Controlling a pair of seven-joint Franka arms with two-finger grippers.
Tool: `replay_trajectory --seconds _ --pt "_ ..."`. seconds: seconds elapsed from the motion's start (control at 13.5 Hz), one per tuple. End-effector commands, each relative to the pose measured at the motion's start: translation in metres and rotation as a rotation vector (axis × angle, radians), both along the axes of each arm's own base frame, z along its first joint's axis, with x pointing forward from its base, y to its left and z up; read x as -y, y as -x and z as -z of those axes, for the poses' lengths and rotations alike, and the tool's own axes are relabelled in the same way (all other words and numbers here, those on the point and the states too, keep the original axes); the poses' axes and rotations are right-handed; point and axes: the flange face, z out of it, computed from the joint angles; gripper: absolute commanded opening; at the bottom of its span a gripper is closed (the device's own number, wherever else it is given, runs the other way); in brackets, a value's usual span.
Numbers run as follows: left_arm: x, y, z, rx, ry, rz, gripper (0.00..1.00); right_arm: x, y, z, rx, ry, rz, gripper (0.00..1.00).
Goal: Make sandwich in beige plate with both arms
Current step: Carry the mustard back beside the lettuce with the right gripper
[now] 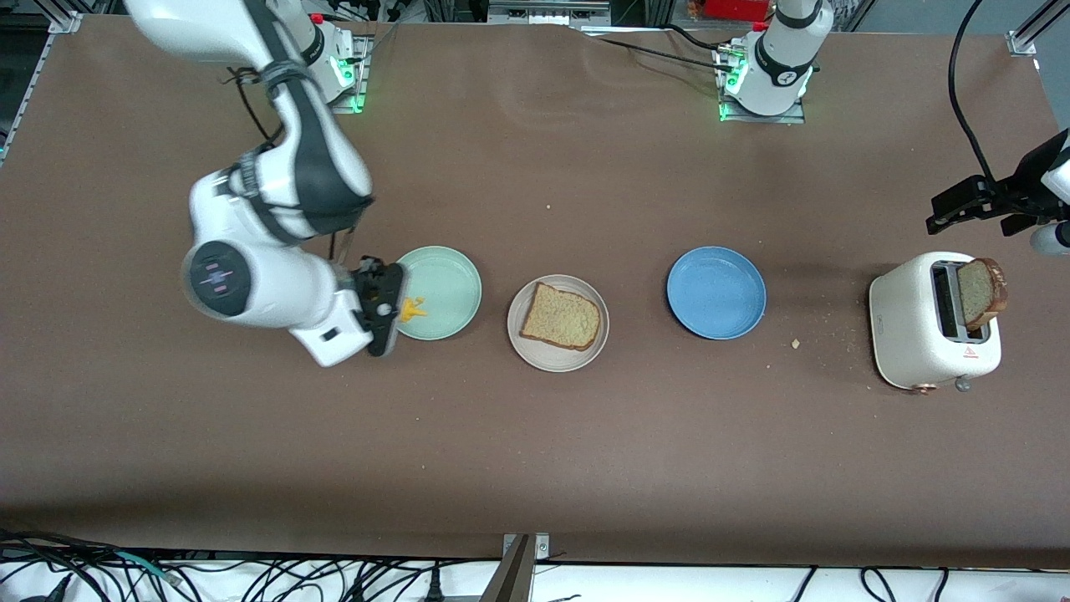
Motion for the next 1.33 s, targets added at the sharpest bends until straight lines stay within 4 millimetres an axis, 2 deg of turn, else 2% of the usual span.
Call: replay_trajectory --seconds 0.0,0.15,0.37,0.52,0.67,0.81,1.11,1.26 --pt "0.006 -0.003 0.009 0.001 0.012 -0.007 1.0 0.061 -0.006 0.0 -0.024 -0.166 -0.024 0.0" --pt "0.005 -0.004 0.008 0.002 0.011 -0.007 1.0 0.105 -0.015 0.011 -0.019 -0.327 0.004 0.0" --pt "0.006 -0.004 0.007 0.007 0.009 -0.005 1.0 0.134 -0.009 0.048 0.029 -0.543 -0.045 0.0" --pt "0.005 -0.008 0.006 0.031 0.003 -0.007 1.0 0.15 0.005 0.083 0.042 -0.733 -0.026 0.0" --pt "0.002 -0.013 0.011 0.036 0.001 -0.01 1.0 0.175 0.023 0.119 0.113 -0.887 -0.036 0.0" --pt "-0.002 -0.017 0.015 0.054 -0.01 -0.008 1.0 0.196 0.047 0.153 0.159 -1.025 -0.055 0.0" --pt "-0.008 -0.018 0.016 0.052 -0.014 -0.014 1.0 0.222 0.08 0.223 0.189 -1.238 -0.144 0.0" --pt "-0.009 -0.018 0.017 0.051 -0.014 -0.014 1.0 0.215 0.096 0.264 0.156 -1.33 -0.125 0.0"
